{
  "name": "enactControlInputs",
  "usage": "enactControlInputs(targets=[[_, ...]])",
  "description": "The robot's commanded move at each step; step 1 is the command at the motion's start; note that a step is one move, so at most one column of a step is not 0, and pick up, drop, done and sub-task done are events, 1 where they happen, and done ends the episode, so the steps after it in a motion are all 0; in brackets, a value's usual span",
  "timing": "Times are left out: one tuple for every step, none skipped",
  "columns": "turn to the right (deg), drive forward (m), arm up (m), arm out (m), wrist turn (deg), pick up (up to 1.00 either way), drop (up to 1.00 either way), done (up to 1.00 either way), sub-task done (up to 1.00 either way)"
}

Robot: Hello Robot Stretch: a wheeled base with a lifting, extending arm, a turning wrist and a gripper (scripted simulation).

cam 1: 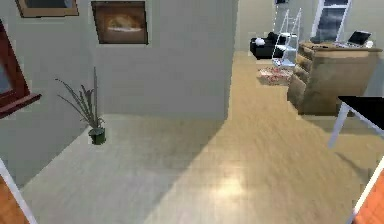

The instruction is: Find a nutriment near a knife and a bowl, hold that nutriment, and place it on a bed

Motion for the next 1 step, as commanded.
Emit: enactControlInputs(targets=[[15.0, 0.00, 0.00, 0.00, 0.0, 0.00, 0.00, 0.00, 0.00]])
